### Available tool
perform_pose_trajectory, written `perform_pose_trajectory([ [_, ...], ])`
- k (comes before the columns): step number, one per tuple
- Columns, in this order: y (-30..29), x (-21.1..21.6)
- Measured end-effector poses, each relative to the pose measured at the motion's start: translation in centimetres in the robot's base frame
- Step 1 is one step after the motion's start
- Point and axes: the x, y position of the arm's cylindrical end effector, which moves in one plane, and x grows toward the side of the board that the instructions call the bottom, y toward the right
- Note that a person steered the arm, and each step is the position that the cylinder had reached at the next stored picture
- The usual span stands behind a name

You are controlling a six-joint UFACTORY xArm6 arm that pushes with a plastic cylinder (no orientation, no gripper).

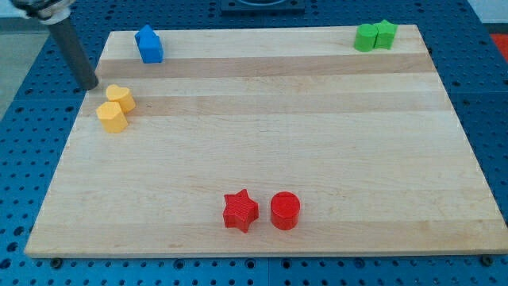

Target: Push the yellow heart towards the top center

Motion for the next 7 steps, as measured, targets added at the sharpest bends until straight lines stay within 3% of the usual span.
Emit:
perform_pose_trajectory([
  [2, 0.9, 4.6],
  [7, 13.3, 1.8],
])
